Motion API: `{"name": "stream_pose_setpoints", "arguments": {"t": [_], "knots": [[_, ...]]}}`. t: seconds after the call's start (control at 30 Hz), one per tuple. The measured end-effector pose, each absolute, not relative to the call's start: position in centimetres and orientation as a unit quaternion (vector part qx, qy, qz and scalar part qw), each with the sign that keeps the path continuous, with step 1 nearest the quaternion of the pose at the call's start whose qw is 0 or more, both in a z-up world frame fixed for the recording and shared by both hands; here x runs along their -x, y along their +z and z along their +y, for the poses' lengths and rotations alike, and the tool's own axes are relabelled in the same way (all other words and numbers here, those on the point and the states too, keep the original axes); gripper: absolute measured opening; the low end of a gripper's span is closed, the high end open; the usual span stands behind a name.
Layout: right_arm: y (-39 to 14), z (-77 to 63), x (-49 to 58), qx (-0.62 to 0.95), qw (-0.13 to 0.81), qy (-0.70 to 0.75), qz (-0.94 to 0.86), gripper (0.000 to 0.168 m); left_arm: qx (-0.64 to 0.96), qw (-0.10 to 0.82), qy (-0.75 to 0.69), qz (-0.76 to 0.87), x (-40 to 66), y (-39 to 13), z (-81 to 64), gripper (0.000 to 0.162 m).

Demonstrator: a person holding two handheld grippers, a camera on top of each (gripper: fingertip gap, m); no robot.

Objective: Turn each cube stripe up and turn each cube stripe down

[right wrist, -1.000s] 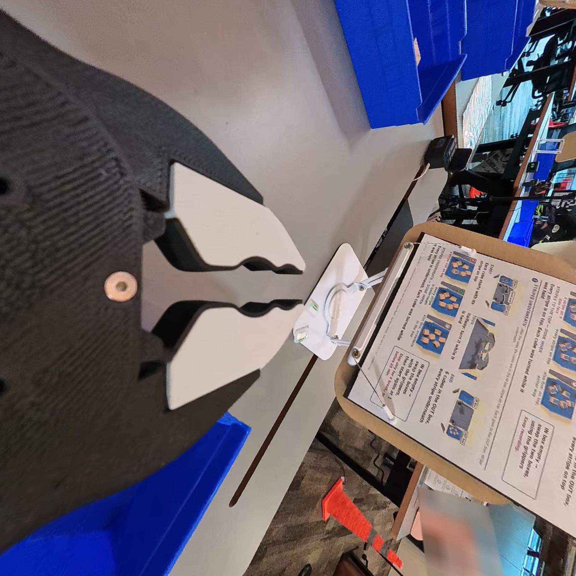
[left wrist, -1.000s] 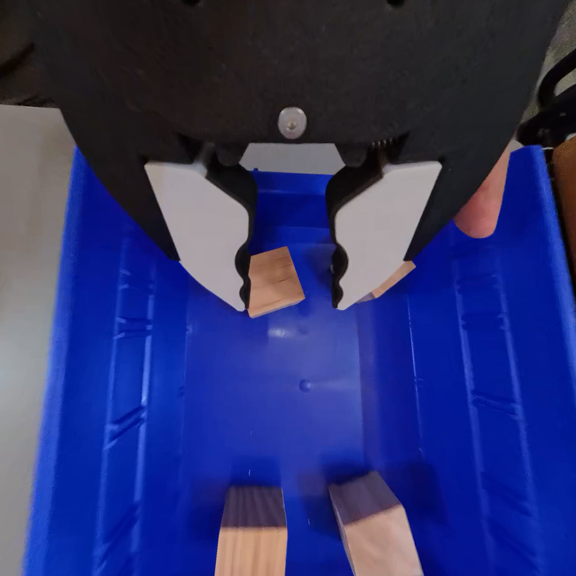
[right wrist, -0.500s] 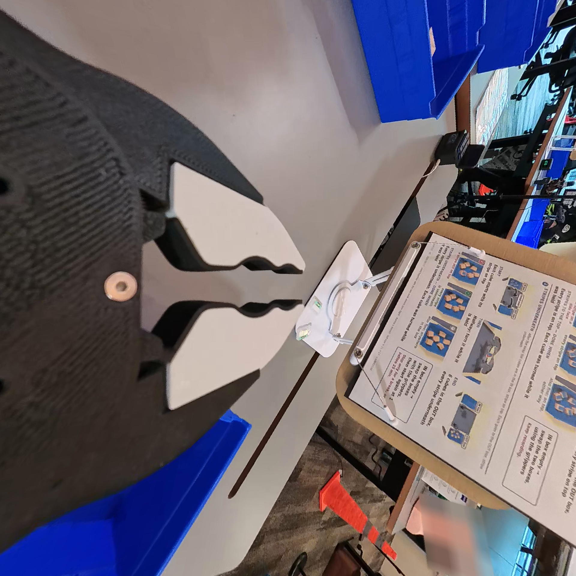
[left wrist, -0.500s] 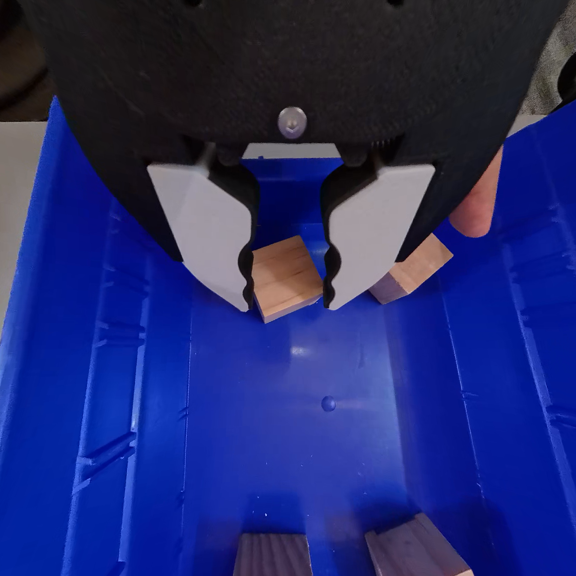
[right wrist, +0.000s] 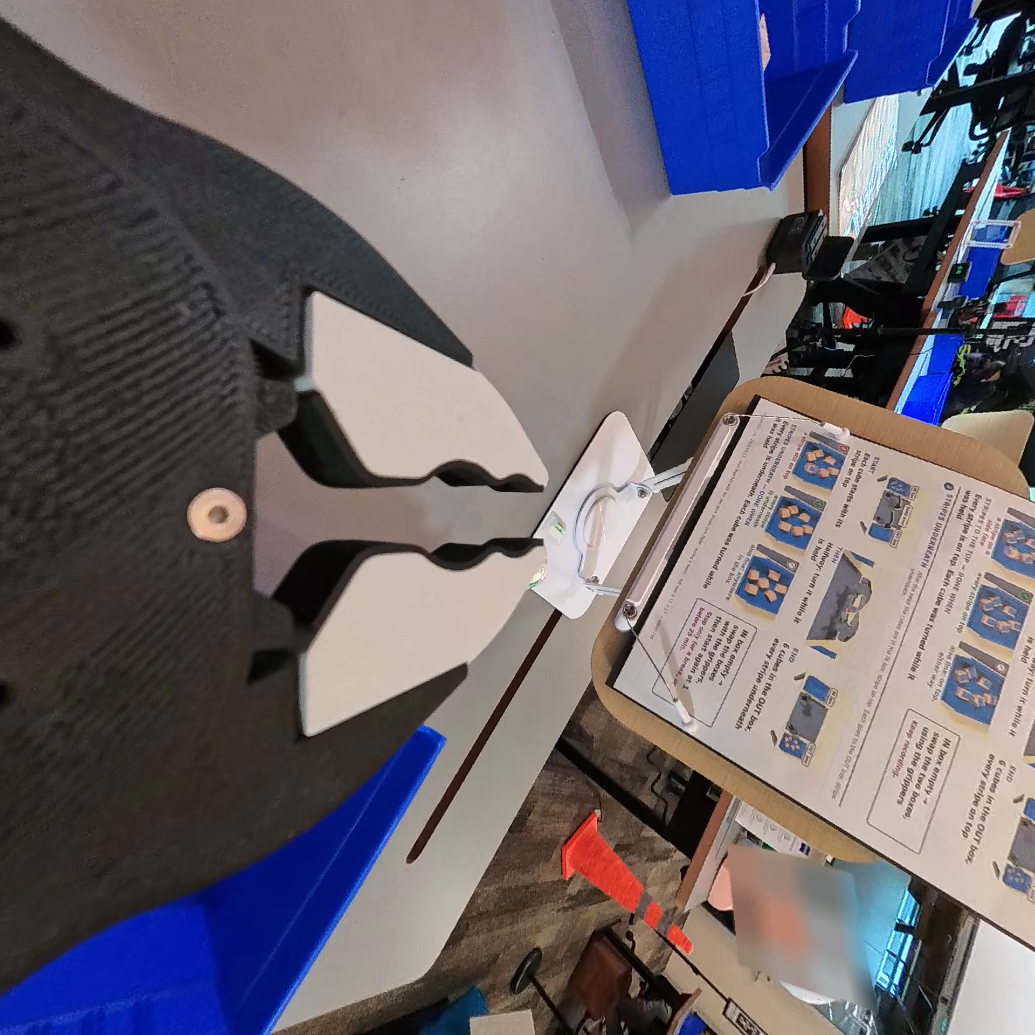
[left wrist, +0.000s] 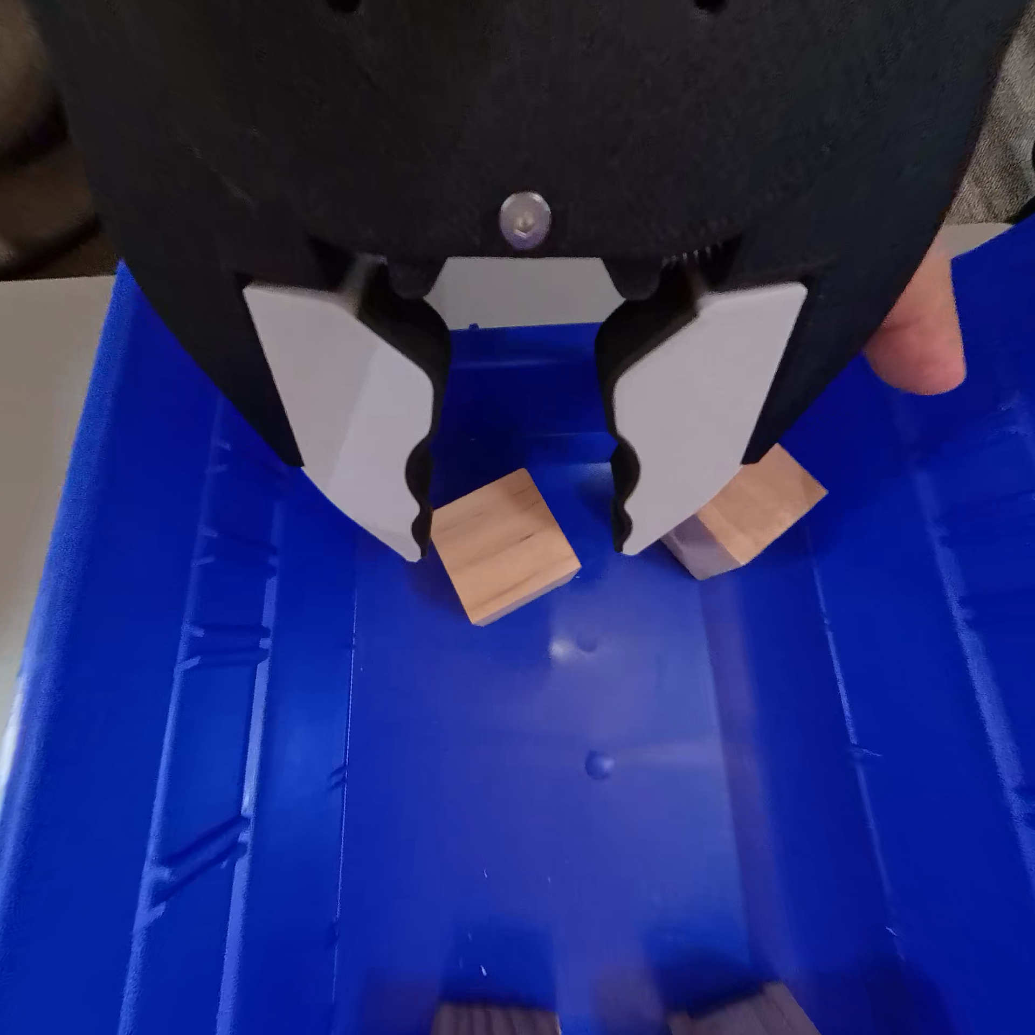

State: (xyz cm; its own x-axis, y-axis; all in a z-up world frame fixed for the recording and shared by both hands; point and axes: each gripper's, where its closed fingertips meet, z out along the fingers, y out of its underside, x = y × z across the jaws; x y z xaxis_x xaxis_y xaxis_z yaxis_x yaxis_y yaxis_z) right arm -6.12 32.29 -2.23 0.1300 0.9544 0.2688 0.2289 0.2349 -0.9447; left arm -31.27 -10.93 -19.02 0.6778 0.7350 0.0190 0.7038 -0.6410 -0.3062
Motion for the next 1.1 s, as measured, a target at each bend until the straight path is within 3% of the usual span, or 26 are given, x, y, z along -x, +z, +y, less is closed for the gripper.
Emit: {"name": "stream_pose_setpoints", "arguments": {"t": [0.2, 0.3, 0.4, 0.47, 0.57, 0.67, 0.87, 1.1], "knots": [[-2.2, 32.4, 6.1, 0.518, 0.552, 0.324, -0.568, 0.016, 0.911, 0.137, 0.04, -0.387, 31.1, -20.1, -10.3, 0.059], [-2.0, 32.4, 6.0, 0.515, 0.555, 0.322, -0.568, 0.016, 0.897, 0.182, 0.062, -0.397, 32.3, -18.3, -10.1, 0.055], [-1.8, 32.3, 6.1, 0.512, 0.558, 0.326, -0.565, 0.016, 0.861, 0.3, 0.062, -0.405, 33.4, -14.1, -8.8, 0.055], [-1.6, 32.0, 6.1, 0.509, 0.561, 0.33, -0.562, 0.015, 0.819, 0.425, 0.037, -0.384, 33.4, -9.5, -6.8, 0.053], [-1.1, 31.1, 6.2, 0.5, 0.567, 0.343, -0.557, 0.015, 0.726, 0.618, -0.086, -0.29, 30.1, -1.0, -3.8, 0.052], [-0.2, 29.3, 6.4, 0.482, 0.568, 0.377, -0.55, 0.023, 0.639, 0.708, -0.219, -0.208, 26.0, 4.8, -2.4, 0.052], [2.1, 22.7, 6.3, 0.4, 0.554, 0.465, -0.563, 0.04, 0.504, 0.729, -0.455, -0.088, 18.6, 10.2, 1.6, 0.052], [4.4, 15.0, 4.4, 0.285, 0.515, 0.564, -0.58, 0.047, 0.48, 0.626, -0.613, -0.042, 10.9, 7.8, 8.9, 0.052]]}}
